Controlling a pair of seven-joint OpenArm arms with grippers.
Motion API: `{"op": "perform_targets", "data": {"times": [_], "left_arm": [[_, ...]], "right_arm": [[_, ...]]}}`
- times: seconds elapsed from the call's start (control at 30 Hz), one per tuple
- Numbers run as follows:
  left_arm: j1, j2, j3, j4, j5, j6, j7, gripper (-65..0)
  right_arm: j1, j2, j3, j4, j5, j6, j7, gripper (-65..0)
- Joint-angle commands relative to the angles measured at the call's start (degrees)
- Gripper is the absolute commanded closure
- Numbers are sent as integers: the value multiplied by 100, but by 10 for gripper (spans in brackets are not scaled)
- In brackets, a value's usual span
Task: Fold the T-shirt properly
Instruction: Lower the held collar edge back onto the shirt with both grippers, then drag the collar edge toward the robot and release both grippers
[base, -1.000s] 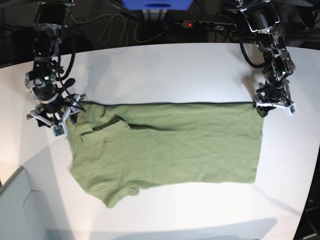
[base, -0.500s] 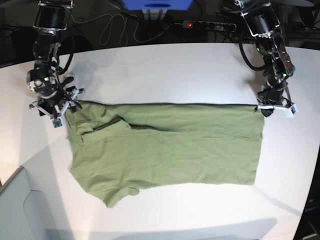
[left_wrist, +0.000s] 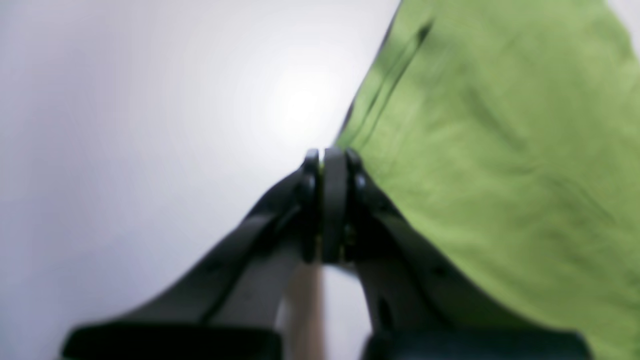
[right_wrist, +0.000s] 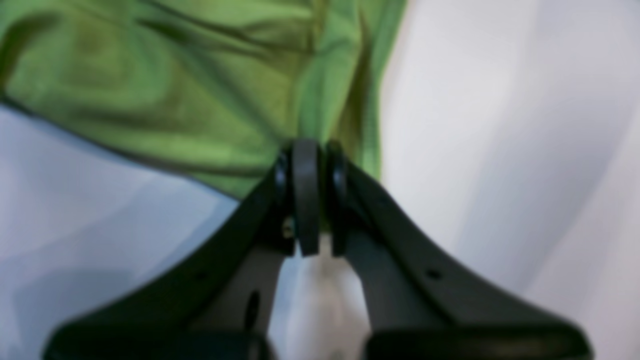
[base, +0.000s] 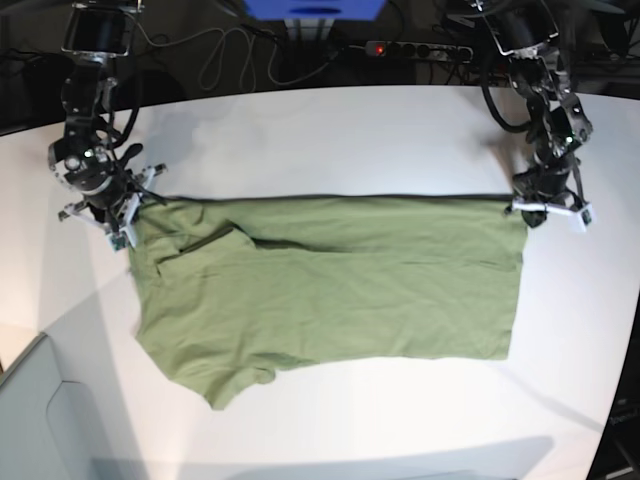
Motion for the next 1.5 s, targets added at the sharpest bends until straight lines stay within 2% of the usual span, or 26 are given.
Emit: {"op": "perform_targets", "data": {"times": [0.0,0.17,0.27,0.37,0.5,0.7,1.0,1.27,1.47], "left_arm": [[-95,-106,-11,135,-43,-5,-134,0],[-342,-142,-11,311,10,3,7,0],[-597,-150,-38,337,10,-5,332,0],[-746,-150,-38,355,10,-5,411,0],[-878,-150,-38,390,-34,-5,429,0],[-790,-124,-29,1014,-34,3,438,0],[203,-80,-46,1330,-43,12,385,0],[977,272,-398,1559,-43,-14,429,0],[1513,316,-451,1814,-43,-14,429,0]], "right_arm": [[119,138,27,244,61,103,136,-1],[374,305,-17,473,61,103,48,-1],[761,410,-113,473,61,103,-418,-1],[1060,560,-228,491,61,103,-708,-1],[1289,577,-298,517,61,103,-752,-1],[1368,542,-280,526,61,103,-744,-1],[286,533,-245,1036,70,103,-700,-1],[-839,524,-237,1528,70,103,-700,-1],[-1305,577,-237,1528,61,103,-691,-1]]}}
